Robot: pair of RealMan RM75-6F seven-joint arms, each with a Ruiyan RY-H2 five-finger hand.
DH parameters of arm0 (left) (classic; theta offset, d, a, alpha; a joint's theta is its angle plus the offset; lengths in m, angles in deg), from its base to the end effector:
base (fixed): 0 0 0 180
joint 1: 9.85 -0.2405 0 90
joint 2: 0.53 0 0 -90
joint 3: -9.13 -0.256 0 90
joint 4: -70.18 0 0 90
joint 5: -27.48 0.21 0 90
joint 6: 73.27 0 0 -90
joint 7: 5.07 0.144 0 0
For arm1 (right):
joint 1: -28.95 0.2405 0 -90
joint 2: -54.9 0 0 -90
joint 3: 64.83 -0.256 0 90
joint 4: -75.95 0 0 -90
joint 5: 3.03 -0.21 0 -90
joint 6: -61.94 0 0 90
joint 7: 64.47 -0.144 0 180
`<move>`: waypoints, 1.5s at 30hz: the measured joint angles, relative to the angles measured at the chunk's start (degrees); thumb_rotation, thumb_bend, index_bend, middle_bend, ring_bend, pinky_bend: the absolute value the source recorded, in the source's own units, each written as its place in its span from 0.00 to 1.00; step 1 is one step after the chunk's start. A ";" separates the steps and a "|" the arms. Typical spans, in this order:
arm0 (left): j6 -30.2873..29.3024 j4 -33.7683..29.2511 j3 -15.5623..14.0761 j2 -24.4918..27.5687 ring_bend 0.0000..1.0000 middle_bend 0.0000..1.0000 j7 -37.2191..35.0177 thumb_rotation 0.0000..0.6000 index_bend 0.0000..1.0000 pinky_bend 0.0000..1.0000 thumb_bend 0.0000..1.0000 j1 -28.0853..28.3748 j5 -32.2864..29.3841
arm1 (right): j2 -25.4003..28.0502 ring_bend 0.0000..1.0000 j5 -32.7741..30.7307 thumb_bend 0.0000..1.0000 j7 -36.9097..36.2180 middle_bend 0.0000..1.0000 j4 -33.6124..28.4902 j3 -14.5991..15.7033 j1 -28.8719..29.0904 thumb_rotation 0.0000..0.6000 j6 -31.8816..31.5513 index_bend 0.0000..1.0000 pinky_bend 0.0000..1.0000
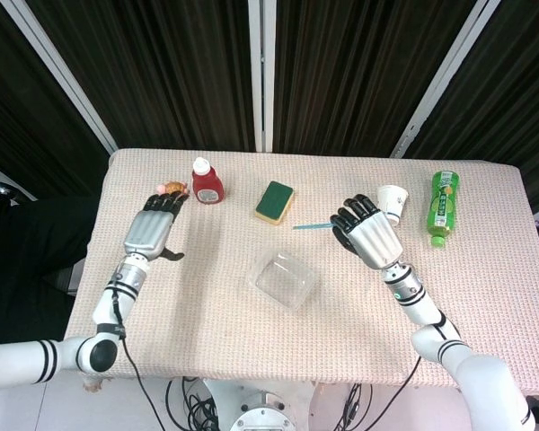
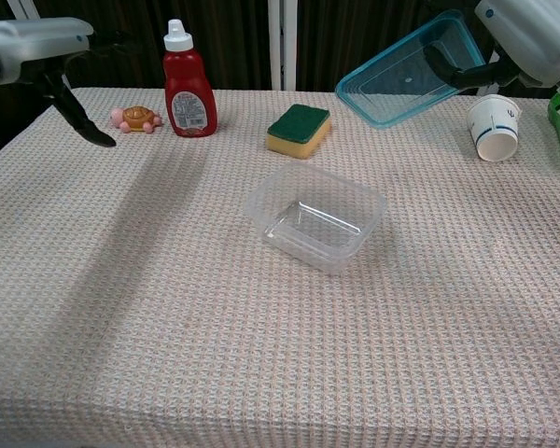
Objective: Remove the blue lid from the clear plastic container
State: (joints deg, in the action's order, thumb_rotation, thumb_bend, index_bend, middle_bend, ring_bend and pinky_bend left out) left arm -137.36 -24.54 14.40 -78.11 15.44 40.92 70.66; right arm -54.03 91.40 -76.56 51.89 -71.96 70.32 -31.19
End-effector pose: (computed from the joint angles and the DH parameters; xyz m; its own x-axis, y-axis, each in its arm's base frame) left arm -0.1509 0.3650 0.0469 0.3945 0.2388 0.8873 0.9163 -0.1752 -0.3602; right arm -0.1899 -0.3721 0.0290 0.3563 0.4608 0.8128 -0.6233 -0.5309 0.5742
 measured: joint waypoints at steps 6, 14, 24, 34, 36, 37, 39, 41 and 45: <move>-3.24 -0.81 -0.14 1.95 0.00 0.00 -2.15 1.00 0.02 0.00 0.00 -4.41 3.98 | -0.03 0.40 -1.73 0.55 -0.45 0.57 2.77 -0.49 0.38 1.00 4.14 0.84 0.37; -5.62 -2.36 -0.27 4.12 0.00 0.00 -3.92 1.00 0.02 0.00 0.00 -9.05 6.81 | -1.08 0.15 -3.30 0.52 0.89 0.32 5.29 -0.03 1.81 1.00 13.87 0.19 0.15; -8.11 -3.61 -0.84 7.67 0.00 0.00 -7.62 1.00 0.02 0.00 0.00 -15.18 11.11 | 7.30 0.00 -5.19 0.12 8.55 0.00 -14.01 1.81 -2.65 1.00 18.47 0.00 0.00; -13.11 -3.24 -2.66 10.77 0.00 0.02 -10.72 1.00 0.03 0.00 0.00 -22.28 18.46 | 35.50 0.00 -9.02 0.07 11.10 0.04 -57.32 6.24 -11.53 1.00 21.72 0.00 0.00; -14.58 -3.15 -2.94 10.95 0.00 0.04 -11.23 1.00 0.03 0.00 0.00 -23.75 19.86 | 42.08 0.00 -9.39 0.07 9.31 0.08 -63.15 7.38 -14.71 1.00 21.12 0.00 0.00; -15.30 -3.12 -3.07 10.99 0.00 0.04 -11.32 1.00 0.03 0.00 0.00 -24.39 20.50 | 44.82 0.00 -9.47 0.08 7.92 0.10 -65.28 7.83 -16.82 1.00 20.09 0.00 0.00; -17.07 -2.96 -3.59 11.17 0.00 0.04 -11.22 1.00 0.04 0.00 0.00 -25.84 22.25 | 47.22 0.00 -9.49 0.09 5.98 0.12 -66.88 8.22 -19.53 1.00 17.70 0.00 0.00; -18.68 -2.82 -4.11 11.42 0.00 0.04 -10.90 1.00 0.05 0.00 0.00 -27.22 23.86 | 47.98 0.00 -9.48 0.10 4.49 0.14 -67.28 8.38 -21.61 1.00 14.69 0.00 0.00; -21.92 -2.47 -5.32 12.41 0.00 0.04 -11.16 1.00 0.05 0.00 0.00 -30.65 27.21 | 48.15 0.00 -9.56 0.10 2.42 0.14 -67.46 8.43 -27.16 1.00 7.48 0.00 0.00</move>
State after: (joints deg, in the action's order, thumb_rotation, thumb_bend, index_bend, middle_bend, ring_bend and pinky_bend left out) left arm -159.28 -27.01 9.08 -65.70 4.28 10.27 97.86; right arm -5.87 81.85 -74.13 -15.57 -63.53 43.16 -23.71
